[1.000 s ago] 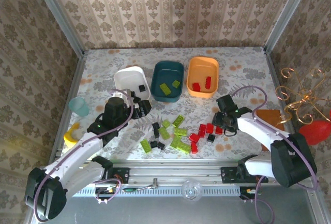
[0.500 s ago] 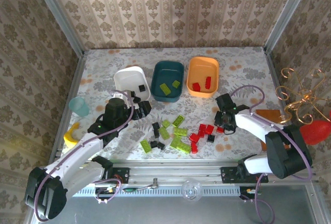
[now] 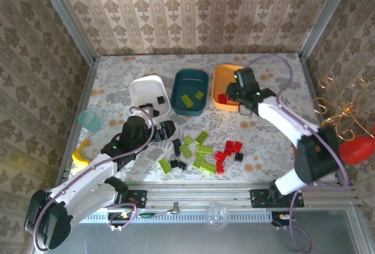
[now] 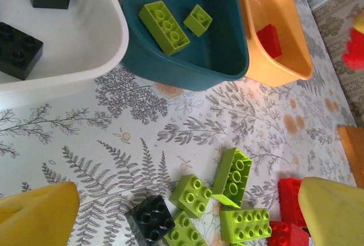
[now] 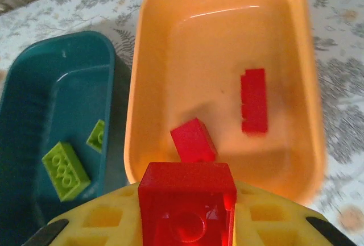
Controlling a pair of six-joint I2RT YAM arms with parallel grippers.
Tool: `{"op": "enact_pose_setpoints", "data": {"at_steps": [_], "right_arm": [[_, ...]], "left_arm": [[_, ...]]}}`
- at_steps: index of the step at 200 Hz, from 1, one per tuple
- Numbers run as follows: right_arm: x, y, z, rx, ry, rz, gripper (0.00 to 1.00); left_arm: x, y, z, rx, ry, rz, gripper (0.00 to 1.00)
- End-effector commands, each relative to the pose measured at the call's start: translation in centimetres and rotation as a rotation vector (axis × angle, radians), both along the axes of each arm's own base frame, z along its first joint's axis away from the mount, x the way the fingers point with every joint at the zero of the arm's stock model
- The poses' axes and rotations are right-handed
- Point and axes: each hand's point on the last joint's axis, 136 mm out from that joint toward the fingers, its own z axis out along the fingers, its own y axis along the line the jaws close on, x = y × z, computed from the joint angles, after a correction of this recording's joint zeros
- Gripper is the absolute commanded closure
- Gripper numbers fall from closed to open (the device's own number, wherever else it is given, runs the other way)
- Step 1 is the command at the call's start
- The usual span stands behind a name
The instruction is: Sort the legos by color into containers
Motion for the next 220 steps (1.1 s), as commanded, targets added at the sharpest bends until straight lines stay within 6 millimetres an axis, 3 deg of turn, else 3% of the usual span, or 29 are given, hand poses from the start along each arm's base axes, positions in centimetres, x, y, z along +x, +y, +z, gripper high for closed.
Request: {"op": "enact_pose_setpoints", "data": {"at_steps": [1, 39, 51, 61, 76, 111, 131, 157, 191, 220], "right_arm": [[3.7, 0.0, -1.5, -0.079, 0.028, -0.014, 0.75], [7.4, -0.2, -4.1, -0.11, 0.106, -0.044, 0.72], [7.8, -0.3, -4.8, -0.103, 0.128, -0.05, 0.63], [8.2, -0.3, -5.0, -0.093, 0.142, -0.048, 0.49], [8.5, 0.0, -4.2, -0.081, 0.14, -0.041, 0.34], [7.1, 0.3, -0.5, -0.032, 0.079, -0.033, 0.27], [4.4, 0.4, 0.9, 0.005, 0.068, -0.029, 0.26], [-1.1, 0.8, -0.2, 0.093, 0.117, 0.011, 0.26], [-10.9, 0.6, -5.7, 0.162, 0.297, 0.056, 0.27], [-18.4, 0.8, -8.9, 0.154, 0.415, 0.104, 0.29]], "left_arm": [[-0.8, 0.2, -0.5, 0.008, 0.022, 0.01, 0.0], [-2.4, 0.7, -1.4, 0.045, 0.046, 0.01, 0.0], [-2.9, 1.0, -1.9, 0.054, 0.056, 0.013, 0.0], [-3.2, 1.4, -2.2, 0.058, 0.061, 0.016, 0.0], [-3.6, 1.8, -2.4, 0.058, 0.062, 0.024, 0.0], [-3.8, 2.3, -2.0, 0.05, 0.047, 0.042, 0.0], [-3.7, 2.4, -1.8, 0.048, 0.038, 0.047, 0.0], [-3.6, 2.4, -2.2, 0.048, 0.037, 0.053, 0.0], [-3.5, 2.4, -2.7, 0.038, 0.037, 0.055, 0.0], [-3.3, 2.3, -3.0, 0.036, 0.034, 0.051, 0.0]]}}
